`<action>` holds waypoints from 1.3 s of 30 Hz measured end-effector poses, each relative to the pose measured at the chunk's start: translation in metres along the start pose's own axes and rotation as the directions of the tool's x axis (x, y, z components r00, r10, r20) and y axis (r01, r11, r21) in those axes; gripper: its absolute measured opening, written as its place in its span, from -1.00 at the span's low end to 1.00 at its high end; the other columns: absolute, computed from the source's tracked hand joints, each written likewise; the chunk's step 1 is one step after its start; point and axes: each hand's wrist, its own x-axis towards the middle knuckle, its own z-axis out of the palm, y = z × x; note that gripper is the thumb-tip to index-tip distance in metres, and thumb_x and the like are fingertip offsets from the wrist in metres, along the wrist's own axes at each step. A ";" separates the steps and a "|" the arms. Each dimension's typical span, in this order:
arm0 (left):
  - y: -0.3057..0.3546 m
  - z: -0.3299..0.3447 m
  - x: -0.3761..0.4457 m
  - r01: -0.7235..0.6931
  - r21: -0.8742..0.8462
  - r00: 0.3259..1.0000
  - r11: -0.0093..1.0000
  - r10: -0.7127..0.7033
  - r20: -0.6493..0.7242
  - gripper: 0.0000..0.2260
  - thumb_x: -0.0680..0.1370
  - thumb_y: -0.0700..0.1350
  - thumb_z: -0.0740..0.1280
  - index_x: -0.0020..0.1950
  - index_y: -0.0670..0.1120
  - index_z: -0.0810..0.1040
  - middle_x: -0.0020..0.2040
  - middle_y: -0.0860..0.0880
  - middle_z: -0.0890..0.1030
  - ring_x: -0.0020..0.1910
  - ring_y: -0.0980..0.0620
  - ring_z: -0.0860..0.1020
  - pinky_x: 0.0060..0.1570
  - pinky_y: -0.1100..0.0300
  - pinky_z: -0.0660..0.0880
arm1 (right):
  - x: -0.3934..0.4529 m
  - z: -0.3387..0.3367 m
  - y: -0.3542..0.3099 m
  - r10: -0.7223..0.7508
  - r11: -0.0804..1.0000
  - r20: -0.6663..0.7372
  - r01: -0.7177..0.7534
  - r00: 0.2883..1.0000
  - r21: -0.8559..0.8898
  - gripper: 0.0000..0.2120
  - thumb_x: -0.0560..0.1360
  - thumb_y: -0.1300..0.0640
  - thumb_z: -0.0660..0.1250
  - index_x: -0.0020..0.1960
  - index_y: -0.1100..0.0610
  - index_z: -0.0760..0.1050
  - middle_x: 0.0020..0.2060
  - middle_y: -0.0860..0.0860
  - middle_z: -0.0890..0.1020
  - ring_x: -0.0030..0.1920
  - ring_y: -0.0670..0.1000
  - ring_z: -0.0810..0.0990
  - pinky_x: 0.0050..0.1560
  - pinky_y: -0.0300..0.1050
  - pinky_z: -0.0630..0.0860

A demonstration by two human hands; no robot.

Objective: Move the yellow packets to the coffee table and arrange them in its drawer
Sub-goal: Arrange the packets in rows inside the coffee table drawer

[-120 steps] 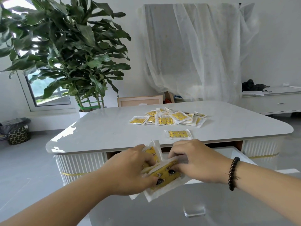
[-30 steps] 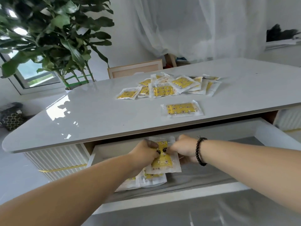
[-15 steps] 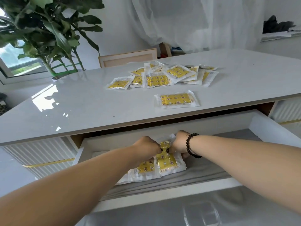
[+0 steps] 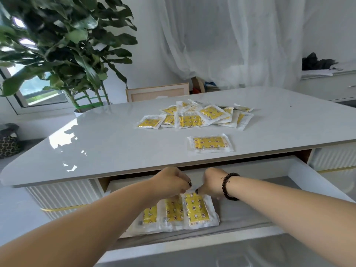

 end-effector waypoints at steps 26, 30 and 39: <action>0.066 -0.056 0.142 -0.088 0.380 0.654 0.921 0.341 -0.675 -0.51 0.57 -0.10 0.30 0.42 -0.19 0.20 0.39 -0.16 0.29 0.38 -0.17 0.28 0.24 -0.01 0.34 | 0.062 -0.092 0.030 -0.062 0.970 -0.474 0.166 0.878 0.180 -0.14 0.18 -0.30 0.49 0.40 -0.04 0.35 0.35 0.00 0.40 0.39 0.04 0.31 0.35 0.04 0.36; 0.057 -0.089 0.175 0.017 0.572 0.645 0.820 0.428 -0.633 -0.40 0.55 0.00 0.29 0.49 -0.17 0.15 0.48 -0.14 0.21 0.49 -0.15 0.14 0.38 -0.06 0.24 | 0.076 -0.092 0.026 -0.072 0.966 -0.520 0.190 0.851 0.178 -0.17 0.24 -0.28 0.49 0.40 0.03 0.36 0.32 0.00 0.43 0.32 0.05 0.41 0.25 -0.06 0.43; 0.016 -0.114 0.174 0.143 0.595 0.833 0.791 0.228 -0.504 -0.35 0.52 0.30 0.07 0.48 -0.07 0.25 0.47 -0.10 0.35 0.42 -0.17 0.32 0.37 -0.16 0.27 | 0.106 -0.085 -0.010 -0.322 0.947 -0.518 0.276 0.792 -0.166 -0.23 0.37 -0.35 0.30 0.39 0.12 0.27 0.35 0.03 0.35 0.36 0.07 0.31 0.30 0.01 0.34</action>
